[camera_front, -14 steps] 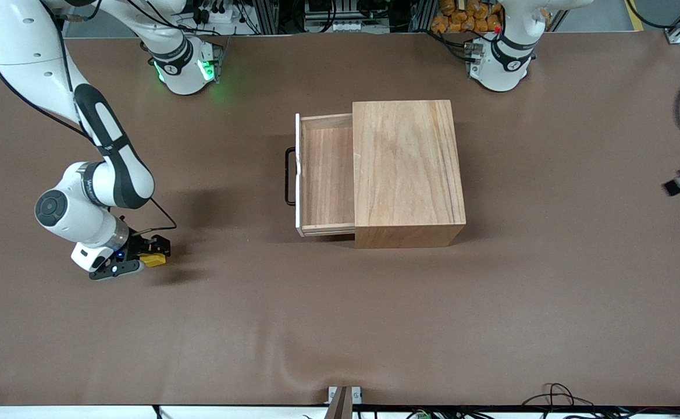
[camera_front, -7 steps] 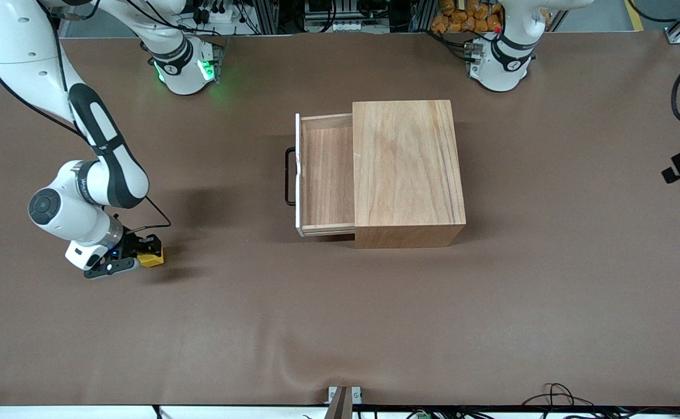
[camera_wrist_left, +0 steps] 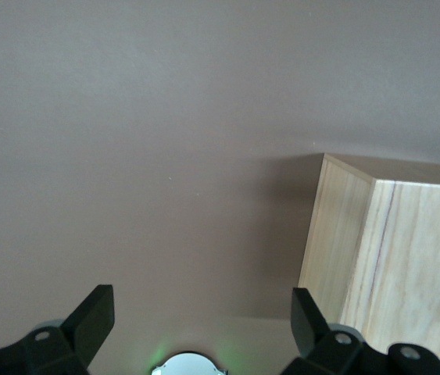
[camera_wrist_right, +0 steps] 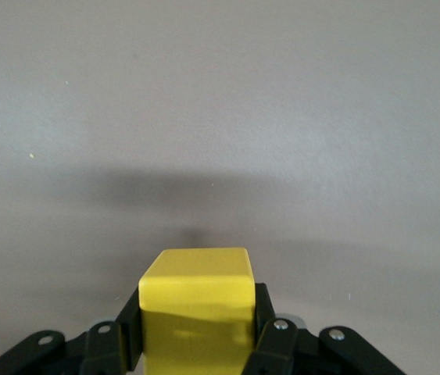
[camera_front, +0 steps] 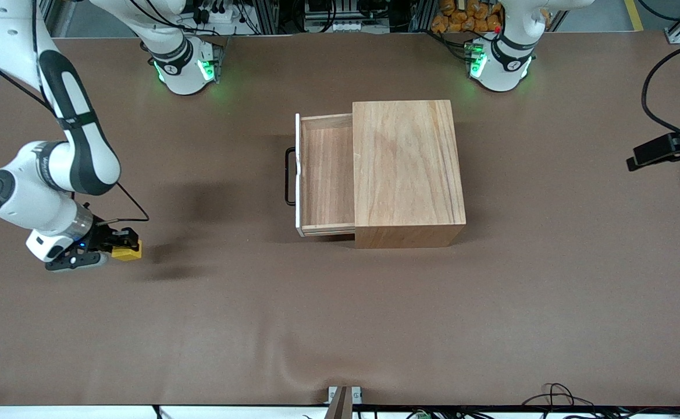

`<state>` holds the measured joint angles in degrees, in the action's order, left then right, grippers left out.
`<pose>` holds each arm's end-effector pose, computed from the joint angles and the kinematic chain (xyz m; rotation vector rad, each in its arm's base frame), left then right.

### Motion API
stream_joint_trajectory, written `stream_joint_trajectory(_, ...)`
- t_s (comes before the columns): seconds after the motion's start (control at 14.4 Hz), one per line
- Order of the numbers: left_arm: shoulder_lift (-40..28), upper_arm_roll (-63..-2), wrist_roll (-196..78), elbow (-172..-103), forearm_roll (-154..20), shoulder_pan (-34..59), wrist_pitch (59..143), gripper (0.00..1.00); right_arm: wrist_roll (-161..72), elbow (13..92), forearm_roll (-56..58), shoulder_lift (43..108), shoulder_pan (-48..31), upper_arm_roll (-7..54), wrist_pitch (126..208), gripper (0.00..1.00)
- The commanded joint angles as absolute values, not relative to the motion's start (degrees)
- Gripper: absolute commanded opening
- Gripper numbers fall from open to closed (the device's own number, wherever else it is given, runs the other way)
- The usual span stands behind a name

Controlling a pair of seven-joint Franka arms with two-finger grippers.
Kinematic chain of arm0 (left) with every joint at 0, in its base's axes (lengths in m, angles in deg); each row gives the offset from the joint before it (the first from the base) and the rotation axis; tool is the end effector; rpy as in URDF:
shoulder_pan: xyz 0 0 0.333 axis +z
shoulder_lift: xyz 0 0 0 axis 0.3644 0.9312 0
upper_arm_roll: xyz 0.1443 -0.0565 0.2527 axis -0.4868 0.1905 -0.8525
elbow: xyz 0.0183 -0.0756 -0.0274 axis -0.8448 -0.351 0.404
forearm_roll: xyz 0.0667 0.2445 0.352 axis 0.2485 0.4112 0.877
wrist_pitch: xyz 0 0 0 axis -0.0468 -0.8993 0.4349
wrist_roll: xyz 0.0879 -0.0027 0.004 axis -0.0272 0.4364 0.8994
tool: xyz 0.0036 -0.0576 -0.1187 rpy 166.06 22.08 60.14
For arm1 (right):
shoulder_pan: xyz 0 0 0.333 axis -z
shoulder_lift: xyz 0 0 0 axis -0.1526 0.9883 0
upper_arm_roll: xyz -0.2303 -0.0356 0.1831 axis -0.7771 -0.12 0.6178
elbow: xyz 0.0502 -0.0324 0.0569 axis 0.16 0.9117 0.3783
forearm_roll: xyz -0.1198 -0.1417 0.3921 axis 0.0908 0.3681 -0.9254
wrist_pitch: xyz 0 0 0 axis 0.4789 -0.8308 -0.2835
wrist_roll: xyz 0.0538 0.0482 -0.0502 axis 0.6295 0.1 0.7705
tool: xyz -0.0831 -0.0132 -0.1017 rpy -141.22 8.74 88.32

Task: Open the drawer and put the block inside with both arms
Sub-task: 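Lift the yellow cube and carry it over the open drawer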

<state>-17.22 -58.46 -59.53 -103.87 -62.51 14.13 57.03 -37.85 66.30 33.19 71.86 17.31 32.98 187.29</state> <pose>0.6289 -0.0176 0.6115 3.0940 0.1378 -0.1995 0.6392 -0.0459 0.2262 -3.0607 -0.1070 -0.0868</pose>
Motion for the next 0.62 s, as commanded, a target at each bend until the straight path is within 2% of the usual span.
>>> stream_joint_trajectory(0.0, -26.7, -55.3, -60.5, -116.1, -60.8, 14.5, 61.5, 1.0, -47.8, 67.0, 32.6, 67.0, 14.3, 34.3, 181.7, 0.16)
stream_joint_trajectory(0.21, -37.6, -53.7, -60.5, -131.8, -59.0, 14.9, 70.0, 1.0, -60.0, 66.8, 32.7, 63.7, 5.1, 34.2, 175.8, 0.16)
stream_joint_trajectory(0.28, -40.3, -53.4, -60.5, -134.8, -58.7, 14.8, 70.7, 1.0, -65.7, 66.6, 32.7, 63.2, 2.3, 34.2, 175.3, 0.16)
stream_joint_trajectory(0.55, -44.1, -51.8, -61.0, -136.6, -56.1, 15.4, 69.8, 1.0, -88.0, 64.4, 32.7, 63.1, -7.8, 34.2, 174.0, 0.16)
